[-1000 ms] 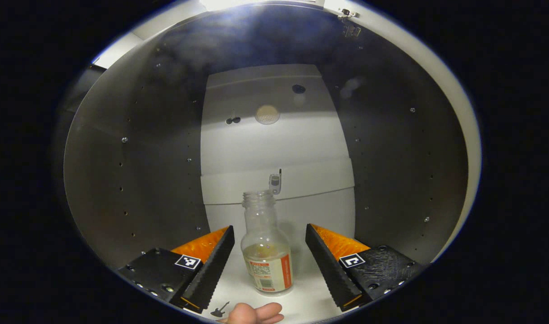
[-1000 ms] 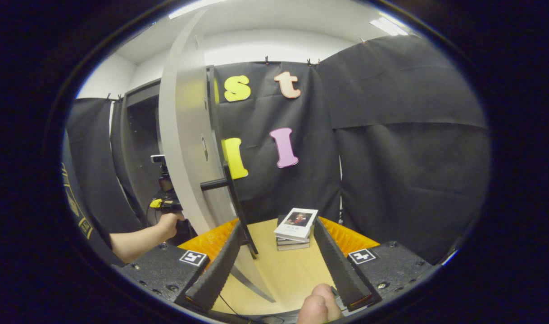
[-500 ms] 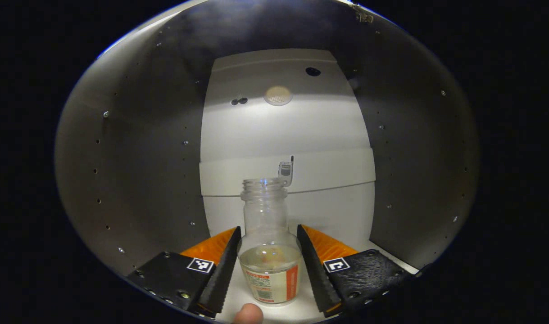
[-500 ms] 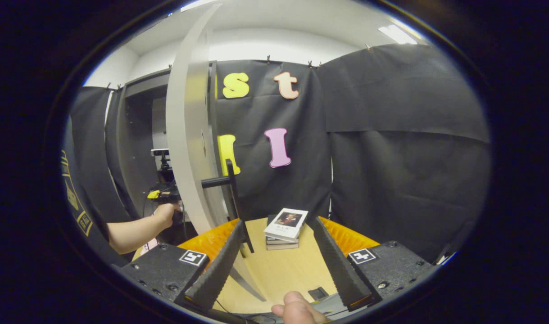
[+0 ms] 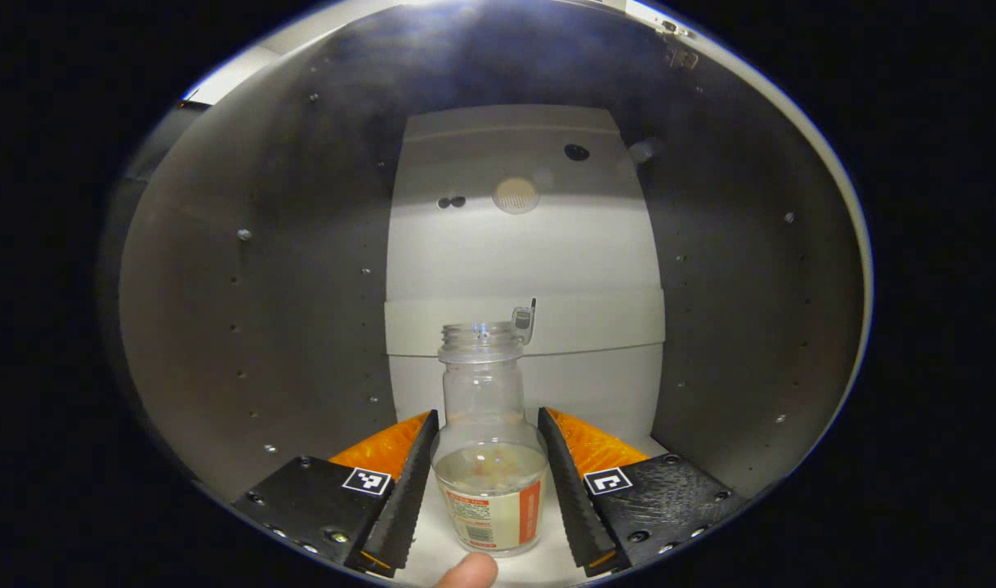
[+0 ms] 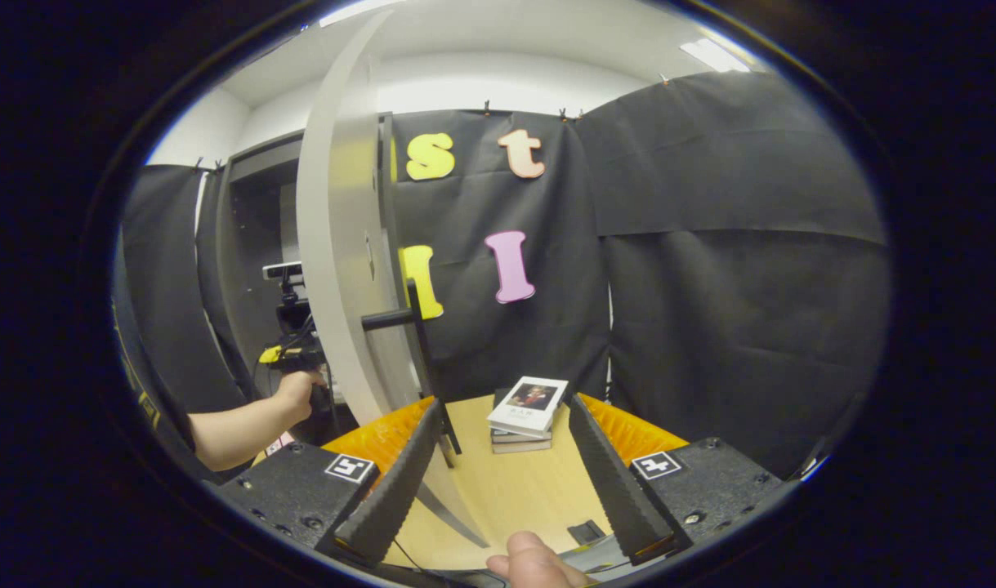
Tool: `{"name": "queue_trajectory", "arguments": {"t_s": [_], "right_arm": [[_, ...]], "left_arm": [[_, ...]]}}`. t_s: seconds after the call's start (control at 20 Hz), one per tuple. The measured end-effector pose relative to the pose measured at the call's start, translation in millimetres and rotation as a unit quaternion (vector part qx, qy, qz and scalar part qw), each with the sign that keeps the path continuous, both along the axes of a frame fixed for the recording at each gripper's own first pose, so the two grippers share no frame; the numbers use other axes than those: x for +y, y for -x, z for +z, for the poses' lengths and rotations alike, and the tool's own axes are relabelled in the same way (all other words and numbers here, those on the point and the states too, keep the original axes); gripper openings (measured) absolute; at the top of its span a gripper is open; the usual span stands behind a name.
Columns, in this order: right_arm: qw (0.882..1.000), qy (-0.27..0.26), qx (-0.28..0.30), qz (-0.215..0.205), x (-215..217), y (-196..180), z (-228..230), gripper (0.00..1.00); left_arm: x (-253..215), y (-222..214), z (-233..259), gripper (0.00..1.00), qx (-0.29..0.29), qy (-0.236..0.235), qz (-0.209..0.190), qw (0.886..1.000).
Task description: Open the cabinet door with the right hand, grasp the bottle in the cabinet with the left hand and place it on the coaster, then close the cabinet door with the right hand.
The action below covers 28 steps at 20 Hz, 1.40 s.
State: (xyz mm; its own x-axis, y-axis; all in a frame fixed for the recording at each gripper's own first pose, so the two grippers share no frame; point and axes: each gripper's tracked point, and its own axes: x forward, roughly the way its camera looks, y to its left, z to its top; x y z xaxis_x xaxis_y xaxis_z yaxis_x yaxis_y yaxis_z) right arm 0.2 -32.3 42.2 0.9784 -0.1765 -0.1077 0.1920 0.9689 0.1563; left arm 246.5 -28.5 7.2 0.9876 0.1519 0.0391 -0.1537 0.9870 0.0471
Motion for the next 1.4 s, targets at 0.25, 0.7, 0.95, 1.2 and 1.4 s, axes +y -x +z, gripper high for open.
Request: {"name": "queue_trajectory", "arguments": {"t_s": [0.25, 0.7, 0.95, 1.2, 1.4], "right_arm": [[0.995, -0.02, -0.051, 0.08, -18, 9, 16, 0.99], [0.995, -0.084, -0.054, 0.013, -89, 28, -47, 0.99], [0.986, -0.152, -0.045, -0.048, -106, 1, -82, 0.99], [0.991, -0.046, -0.035, -0.124, -137, -16, -101, 0.98], [0.992, 0.011, 0.02, -0.126, -132, -25, -129, 0.99]], "left_arm": [[17, 121, 21, 0.71, -0.015, 0.039, 0.035, 0.998], [79, 281, -24, 0.71, -0.01, 0.023, 0.103, 0.994], [117, 316, -103, 0.71, -0.006, -0.005, 0.13, 0.991], [155, 330, -206, 0.71, -0.007, 0.002, 0.169, 0.986], [191, 318, -254, 0.71, -0.026, -0.031, 0.206, 0.978]]}}
